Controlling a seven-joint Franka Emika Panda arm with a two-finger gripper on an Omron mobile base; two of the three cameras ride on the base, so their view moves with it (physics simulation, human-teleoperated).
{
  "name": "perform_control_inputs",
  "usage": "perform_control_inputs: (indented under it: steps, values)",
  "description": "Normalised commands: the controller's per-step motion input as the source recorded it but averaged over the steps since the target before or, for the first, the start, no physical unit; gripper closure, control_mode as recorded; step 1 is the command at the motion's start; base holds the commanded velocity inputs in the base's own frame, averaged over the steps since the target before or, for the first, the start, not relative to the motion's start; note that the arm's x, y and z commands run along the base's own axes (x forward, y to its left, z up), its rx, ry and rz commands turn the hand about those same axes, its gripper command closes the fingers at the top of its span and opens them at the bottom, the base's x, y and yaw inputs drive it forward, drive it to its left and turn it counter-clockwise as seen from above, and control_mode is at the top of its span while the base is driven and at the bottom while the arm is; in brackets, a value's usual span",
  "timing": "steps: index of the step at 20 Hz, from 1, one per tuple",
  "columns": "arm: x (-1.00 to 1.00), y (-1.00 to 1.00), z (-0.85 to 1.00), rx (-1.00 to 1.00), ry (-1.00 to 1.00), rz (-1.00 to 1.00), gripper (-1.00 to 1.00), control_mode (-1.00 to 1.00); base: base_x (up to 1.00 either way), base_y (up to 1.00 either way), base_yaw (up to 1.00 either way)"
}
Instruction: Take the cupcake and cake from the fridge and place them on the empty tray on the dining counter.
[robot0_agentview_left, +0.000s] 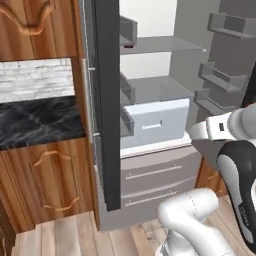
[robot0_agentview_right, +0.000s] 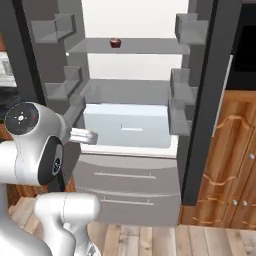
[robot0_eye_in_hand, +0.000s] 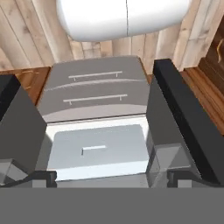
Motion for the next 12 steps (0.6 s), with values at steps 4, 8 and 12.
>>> perform_control_inputs:
  steps: [4,8,12]
  values:
    - [0.0,0.0,0.0,0.0,0.0,0.0,-1.0,1.0,1.0,-0.23,0.0]
    - [0.0,0.0,0.0,0.0,0.0,0.0,-1.0,1.0,1.0,-0.41,0.0]
    - [0.0,0.0,0.0,0.0,0.0,0.0,-1.0,1.0,1.0,-0.29,0.11]
